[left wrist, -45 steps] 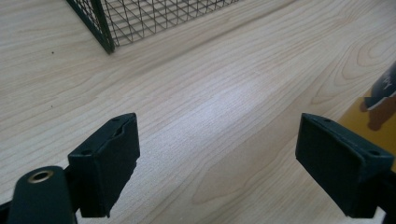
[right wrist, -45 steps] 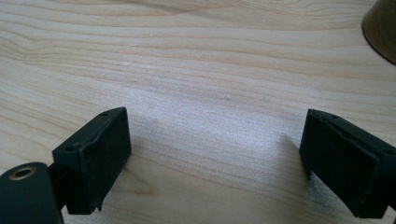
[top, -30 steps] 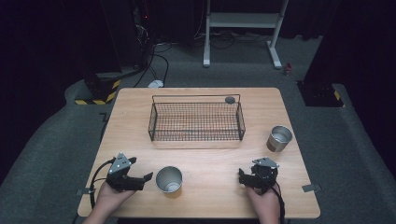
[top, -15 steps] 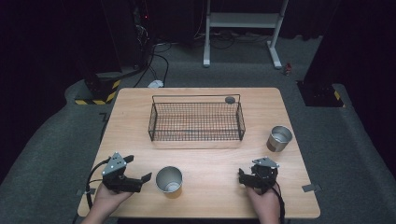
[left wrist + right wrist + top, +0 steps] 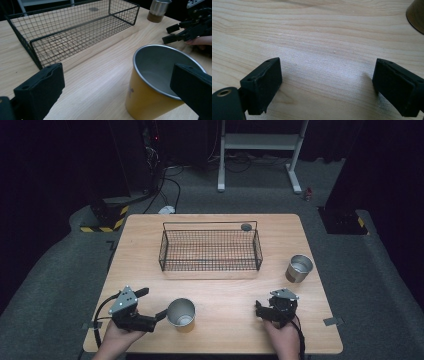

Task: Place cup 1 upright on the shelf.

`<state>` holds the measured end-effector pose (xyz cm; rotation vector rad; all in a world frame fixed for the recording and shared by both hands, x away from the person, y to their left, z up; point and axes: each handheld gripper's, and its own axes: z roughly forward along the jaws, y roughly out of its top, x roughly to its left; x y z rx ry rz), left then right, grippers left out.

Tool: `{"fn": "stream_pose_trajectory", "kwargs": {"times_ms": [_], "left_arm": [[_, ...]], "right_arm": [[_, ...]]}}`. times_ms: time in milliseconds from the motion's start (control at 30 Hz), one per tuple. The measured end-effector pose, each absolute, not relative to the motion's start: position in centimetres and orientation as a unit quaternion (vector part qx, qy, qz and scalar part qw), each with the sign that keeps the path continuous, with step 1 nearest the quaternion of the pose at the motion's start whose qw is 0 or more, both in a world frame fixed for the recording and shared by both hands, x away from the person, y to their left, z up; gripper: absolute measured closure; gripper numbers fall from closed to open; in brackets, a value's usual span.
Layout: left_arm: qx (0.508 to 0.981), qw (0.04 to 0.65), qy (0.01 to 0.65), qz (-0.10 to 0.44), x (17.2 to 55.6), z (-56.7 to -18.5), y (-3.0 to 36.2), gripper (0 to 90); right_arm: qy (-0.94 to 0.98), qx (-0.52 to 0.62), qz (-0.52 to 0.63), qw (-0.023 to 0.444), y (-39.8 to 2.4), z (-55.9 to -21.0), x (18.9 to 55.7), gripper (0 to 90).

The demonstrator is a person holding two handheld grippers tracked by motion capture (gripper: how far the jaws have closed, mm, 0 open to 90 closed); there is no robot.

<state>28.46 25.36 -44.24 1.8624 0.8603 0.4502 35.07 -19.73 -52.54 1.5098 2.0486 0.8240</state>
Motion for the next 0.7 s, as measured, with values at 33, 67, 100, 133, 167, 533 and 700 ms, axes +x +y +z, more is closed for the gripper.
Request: {"fn": "stream_pose_trajectory", "kwargs": {"times_ms": [33,67,100,133,167,533,700], "left_arm": [[0.770,0.500,0.352,0.179,28.3,-44.2,24.9,0.0],[0.770,0.500,0.352,0.179,28.3,-44.2,24.9,0.0],[0.773,0.503,0.346,0.173,28.2,-44.2,24.5,0.0],[0.773,0.503,0.346,0.173,28.2,-44.2,24.5,0.0],[0.775,0.504,0.343,0.170,28.1,-44.2,24.3,0.0],[0.786,0.512,0.317,0.140,27.9,-44.5,22.3,0.0],[0.789,0.513,0.310,0.135,27.9,-44.9,21.9,0.0]], "right_arm": [[0.745,0.549,0.300,0.231,-19.7,-52.5,35.1,8.9],[0.745,0.549,0.300,0.231,-19.7,-52.5,35.1,8.9],[0.746,0.548,0.300,0.232,-19.7,-52.5,35.1,8.9],[0.746,0.548,0.300,0.232,-19.7,-52.5,35.1,8.8],[0.746,0.548,0.300,0.232,-19.7,-52.5,35.1,8.8],[0.745,0.549,0.300,0.232,-19.7,-52.5,35.1,8.9],[0.745,0.549,0.300,0.232,-19.7,-52.5,35.1,8.9]]}}
